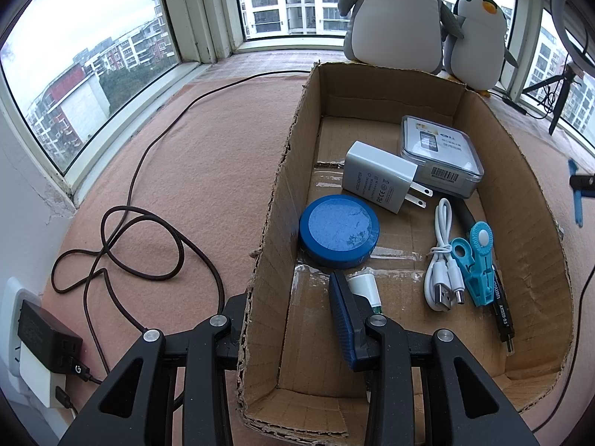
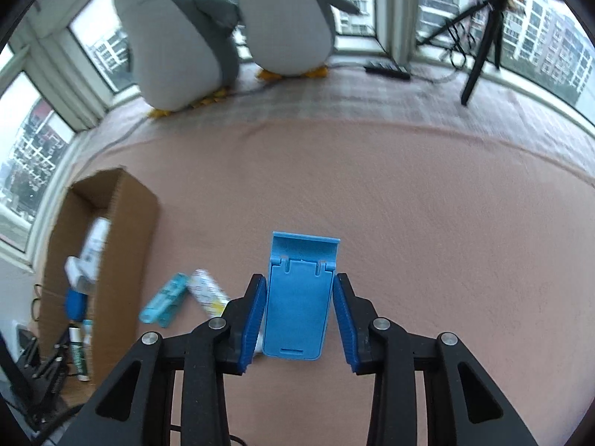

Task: Organize rigid objects
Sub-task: 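Carry the blue phone stand into the box and open the right tool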

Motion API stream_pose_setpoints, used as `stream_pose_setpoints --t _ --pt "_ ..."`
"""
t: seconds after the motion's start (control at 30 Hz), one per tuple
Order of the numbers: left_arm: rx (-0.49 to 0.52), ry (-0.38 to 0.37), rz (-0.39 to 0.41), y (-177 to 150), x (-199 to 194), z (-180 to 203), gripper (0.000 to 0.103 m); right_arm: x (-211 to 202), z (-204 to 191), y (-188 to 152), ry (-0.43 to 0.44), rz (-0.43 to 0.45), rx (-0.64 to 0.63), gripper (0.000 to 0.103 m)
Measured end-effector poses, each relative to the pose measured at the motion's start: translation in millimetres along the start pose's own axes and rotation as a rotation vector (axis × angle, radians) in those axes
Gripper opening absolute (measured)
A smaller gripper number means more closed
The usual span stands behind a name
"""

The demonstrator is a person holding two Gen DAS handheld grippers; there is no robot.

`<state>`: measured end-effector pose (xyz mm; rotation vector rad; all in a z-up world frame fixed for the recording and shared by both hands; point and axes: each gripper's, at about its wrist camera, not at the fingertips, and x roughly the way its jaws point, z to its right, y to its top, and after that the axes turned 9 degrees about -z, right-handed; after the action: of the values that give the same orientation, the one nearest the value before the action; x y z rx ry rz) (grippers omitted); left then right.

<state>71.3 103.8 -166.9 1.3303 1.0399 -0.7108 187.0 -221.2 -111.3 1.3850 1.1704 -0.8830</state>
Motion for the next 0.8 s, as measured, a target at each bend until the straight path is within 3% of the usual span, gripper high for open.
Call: stream_pose_setpoints --t 0.33,0.8 --pt "-0.001 -0.001 0.000 -0.2 0.1 0.0 0.037 -37.0 -71.7 5.5 0.107 0.090 -0.148 0.033" --pt "-0.001 -0.001 0.001 -0.3 -0.1 0.3 0.037 -37.6 -149.1 -14.1 0.207 0.066 -0.323 0.034"
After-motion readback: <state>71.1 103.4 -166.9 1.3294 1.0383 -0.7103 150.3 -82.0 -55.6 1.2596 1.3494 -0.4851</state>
